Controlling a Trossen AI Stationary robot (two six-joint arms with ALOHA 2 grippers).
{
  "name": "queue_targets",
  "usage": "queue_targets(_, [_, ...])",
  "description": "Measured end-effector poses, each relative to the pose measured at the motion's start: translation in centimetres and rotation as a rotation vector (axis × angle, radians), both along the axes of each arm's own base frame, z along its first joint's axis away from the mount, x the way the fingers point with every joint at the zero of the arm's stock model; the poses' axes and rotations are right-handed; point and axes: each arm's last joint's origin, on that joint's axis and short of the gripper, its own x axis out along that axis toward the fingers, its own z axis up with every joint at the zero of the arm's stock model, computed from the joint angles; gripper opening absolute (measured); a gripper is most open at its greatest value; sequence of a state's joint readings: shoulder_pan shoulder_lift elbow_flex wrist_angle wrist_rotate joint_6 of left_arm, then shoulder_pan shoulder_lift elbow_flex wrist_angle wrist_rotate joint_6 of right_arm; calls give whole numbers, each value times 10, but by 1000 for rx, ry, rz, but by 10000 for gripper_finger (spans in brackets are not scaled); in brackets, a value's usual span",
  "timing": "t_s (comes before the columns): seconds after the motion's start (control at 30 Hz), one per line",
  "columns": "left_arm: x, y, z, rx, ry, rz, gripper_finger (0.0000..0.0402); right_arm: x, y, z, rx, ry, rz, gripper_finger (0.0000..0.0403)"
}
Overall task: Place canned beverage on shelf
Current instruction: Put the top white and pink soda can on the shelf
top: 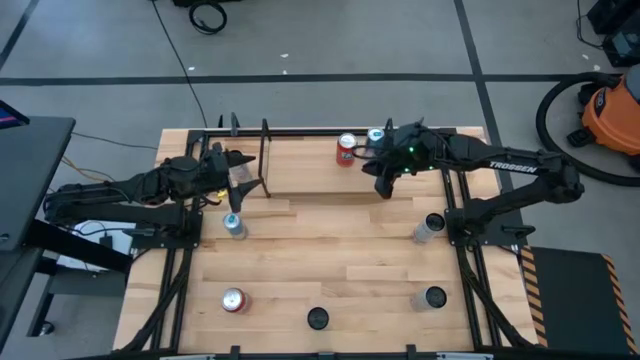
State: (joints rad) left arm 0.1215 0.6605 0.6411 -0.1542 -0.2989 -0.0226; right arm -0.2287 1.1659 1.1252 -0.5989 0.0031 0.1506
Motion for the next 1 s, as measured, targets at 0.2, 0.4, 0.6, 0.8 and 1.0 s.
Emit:
queue_targets(0.2, [0, 0, 0, -8, -6, 1, 318, 4, 6, 4, -32, -39, 42, 83])
queue_targets(0.4, [0, 1, 1, -9, -15, 41, 318, 5, 9, 3, -28, -40, 50, 121])
queue_targets(0.6, [-7, 12, -6, -51, 54, 264, 318, 7, 8, 2, -26, -33, 48, 167])
queue_targets(0.8, [-22, 27, -7, -189, 200, 437, 318, 7, 8, 2, -13, -39, 38, 213])
queue_targets(1.0, [-22, 46, -7, -220, 234, 555, 318, 7, 8, 2, -18, -42, 20, 240])
